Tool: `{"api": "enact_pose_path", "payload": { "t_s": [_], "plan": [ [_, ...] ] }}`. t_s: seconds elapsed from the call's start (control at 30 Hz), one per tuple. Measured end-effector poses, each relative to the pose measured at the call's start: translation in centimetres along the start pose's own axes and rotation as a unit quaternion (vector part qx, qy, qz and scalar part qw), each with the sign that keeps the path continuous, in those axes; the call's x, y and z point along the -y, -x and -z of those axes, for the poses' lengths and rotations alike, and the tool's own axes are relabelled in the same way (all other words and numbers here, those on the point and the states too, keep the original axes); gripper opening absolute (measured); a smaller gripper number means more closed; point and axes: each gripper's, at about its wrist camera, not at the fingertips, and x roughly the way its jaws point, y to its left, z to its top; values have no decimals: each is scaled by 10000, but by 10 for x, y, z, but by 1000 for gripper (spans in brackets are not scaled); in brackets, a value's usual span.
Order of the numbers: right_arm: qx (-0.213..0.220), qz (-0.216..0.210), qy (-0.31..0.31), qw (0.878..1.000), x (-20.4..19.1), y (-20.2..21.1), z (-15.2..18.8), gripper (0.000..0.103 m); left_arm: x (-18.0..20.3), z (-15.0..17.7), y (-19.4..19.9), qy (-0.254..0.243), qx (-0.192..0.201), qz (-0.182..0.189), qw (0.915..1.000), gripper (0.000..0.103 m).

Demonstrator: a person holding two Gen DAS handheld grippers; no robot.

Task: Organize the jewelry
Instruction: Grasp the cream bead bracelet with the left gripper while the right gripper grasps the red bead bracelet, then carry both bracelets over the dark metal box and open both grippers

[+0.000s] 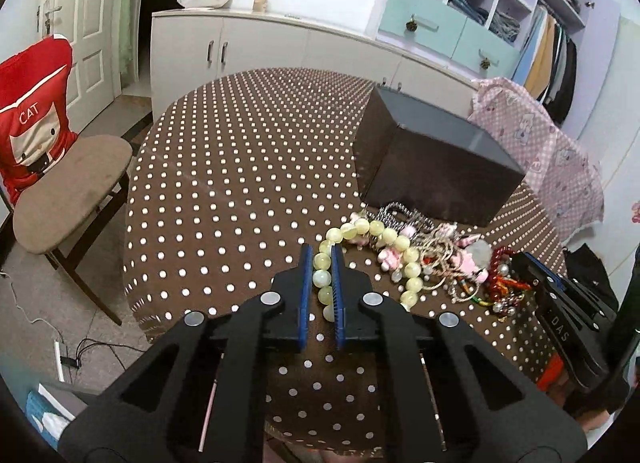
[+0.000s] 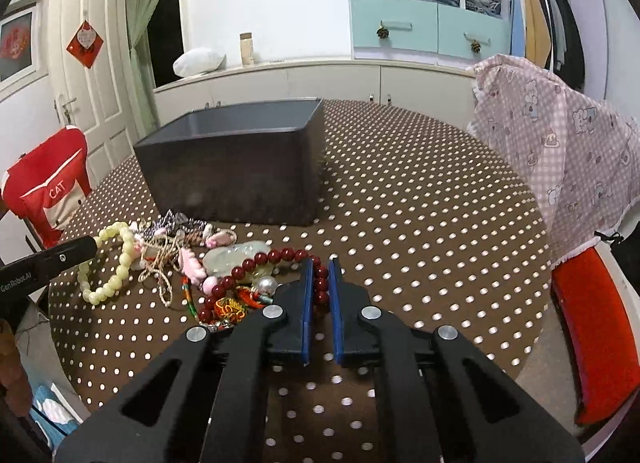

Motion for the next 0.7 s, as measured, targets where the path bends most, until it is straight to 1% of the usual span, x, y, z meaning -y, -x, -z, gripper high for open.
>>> {"api": "enact_pose_path", "payload": {
  "t_s": [0.23, 0.47, 0.7],
  "plan": [
    [213, -85, -85, 9997, 6, 14, -14, 6, 4, -11, 13, -102, 308, 147, 9994, 10],
    [572, -199, -31, 9982, 7, 33, -32, 6, 12, -23, 27, -318, 671, 259, 9969, 9],
    [873, -226, 34, 9959, 12, 45, -48, 6, 19, -37, 37, -423, 926, 309, 9943, 9]
  ]
}}
